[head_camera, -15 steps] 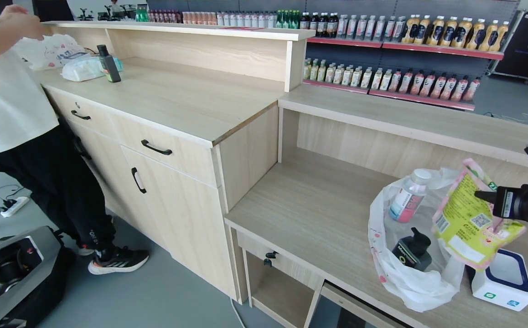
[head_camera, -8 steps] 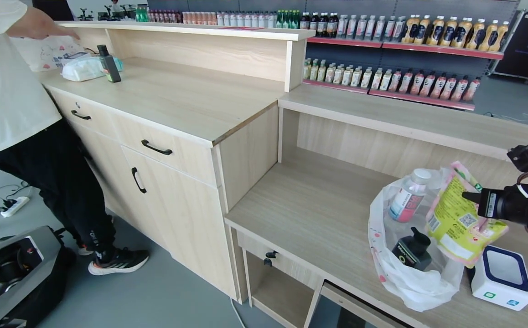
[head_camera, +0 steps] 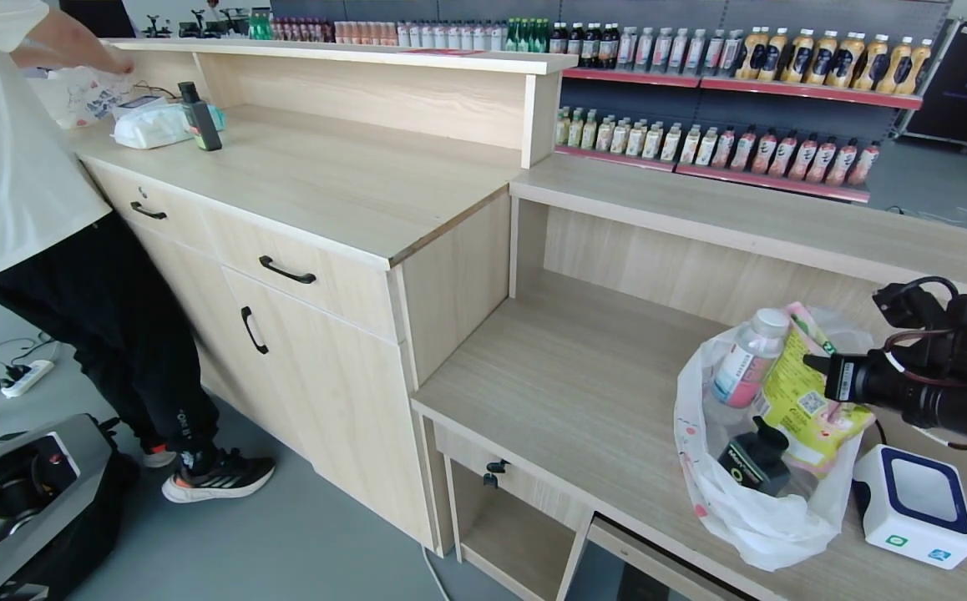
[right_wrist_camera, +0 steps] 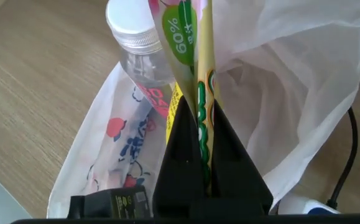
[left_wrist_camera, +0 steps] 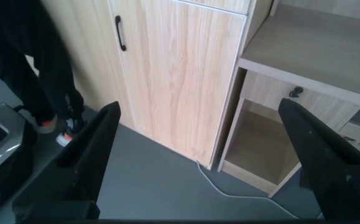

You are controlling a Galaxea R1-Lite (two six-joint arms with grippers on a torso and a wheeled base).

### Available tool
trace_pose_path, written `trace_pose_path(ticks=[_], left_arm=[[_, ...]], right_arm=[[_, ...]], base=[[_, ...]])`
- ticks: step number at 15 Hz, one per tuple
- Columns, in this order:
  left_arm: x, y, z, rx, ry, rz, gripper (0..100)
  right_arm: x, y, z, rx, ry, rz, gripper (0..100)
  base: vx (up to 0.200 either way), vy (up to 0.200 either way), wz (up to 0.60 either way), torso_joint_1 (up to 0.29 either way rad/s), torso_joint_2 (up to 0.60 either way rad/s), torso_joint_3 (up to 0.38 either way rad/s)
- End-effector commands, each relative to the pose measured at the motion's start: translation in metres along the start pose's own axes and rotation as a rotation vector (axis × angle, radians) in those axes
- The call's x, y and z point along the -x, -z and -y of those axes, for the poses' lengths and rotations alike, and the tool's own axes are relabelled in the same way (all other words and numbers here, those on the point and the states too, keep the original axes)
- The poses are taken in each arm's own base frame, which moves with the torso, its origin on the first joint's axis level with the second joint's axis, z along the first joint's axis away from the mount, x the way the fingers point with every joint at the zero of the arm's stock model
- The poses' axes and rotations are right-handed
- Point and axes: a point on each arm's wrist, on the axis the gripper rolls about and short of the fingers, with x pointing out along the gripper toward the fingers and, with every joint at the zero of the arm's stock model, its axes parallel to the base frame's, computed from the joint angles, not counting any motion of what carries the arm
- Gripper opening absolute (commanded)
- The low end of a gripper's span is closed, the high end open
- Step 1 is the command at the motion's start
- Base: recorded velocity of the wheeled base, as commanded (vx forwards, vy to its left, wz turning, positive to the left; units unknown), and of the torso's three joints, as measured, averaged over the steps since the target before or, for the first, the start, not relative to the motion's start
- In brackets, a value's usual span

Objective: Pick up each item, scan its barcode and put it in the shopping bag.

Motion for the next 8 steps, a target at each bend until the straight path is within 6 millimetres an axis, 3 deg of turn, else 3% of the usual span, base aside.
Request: trace_pose_path(ticks=[1, 8], left_arm=[[-0.0001, 0.0, 0.0, 0.0, 0.0, -0.001, 100], [-0.0001, 0.0, 0.0, 0.0, 0.0, -0.001, 100]], right_arm=[[-0.0138, 0.0147, -0.0021, -0.008, -0.019, -0.042, 0], [-0.0195, 0.0173, -0.0069, 0.005, -0.037, -0.028, 0]], base=[[0.0, 0.0, 0.0, 0.0, 0.0, 0.0], [0.0, 0.0, 0.0, 0.0, 0.0, 0.0]])
